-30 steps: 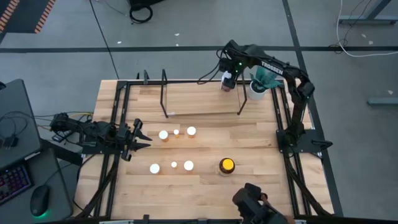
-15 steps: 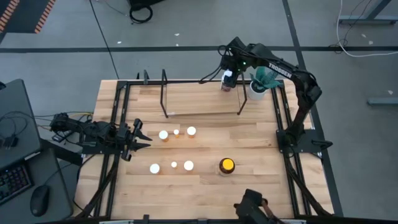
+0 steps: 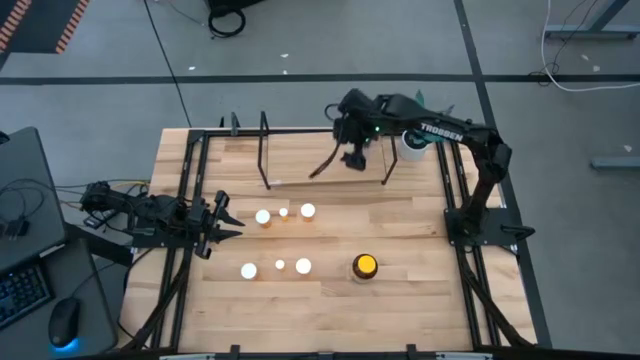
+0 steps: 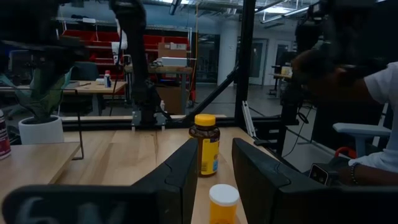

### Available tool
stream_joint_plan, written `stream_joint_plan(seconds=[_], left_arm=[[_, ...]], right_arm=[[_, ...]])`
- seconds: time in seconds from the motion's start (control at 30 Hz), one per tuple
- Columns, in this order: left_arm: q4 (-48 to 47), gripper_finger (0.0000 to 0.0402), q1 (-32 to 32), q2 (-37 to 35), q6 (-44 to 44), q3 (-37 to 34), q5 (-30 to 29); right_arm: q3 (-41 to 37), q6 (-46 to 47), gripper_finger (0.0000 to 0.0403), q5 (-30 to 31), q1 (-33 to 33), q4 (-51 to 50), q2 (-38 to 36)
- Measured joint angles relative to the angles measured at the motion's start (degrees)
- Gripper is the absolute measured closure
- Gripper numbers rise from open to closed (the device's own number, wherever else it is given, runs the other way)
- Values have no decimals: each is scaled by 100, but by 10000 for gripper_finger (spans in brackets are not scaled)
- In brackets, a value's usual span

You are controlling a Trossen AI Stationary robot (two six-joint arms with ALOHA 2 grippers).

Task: Pick and place medicine bottles onto shelf by color
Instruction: Put the yellow bottle on the shelf

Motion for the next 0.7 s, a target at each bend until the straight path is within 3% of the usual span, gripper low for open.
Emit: stream_joint_plan(seconds=[0.13,0.4,0.7], left_arm=[[0,294,1,-1,0,-1,-1],[0,294,2,-1,0,0,0],[0,294,1,-2,-1,0,-1]], right_arm=[[-12,396,43,-405,583,-226,7],[-14,1524,43,-375,1923,-285,7],[-22,2747,43,862,3402,-398,7]])
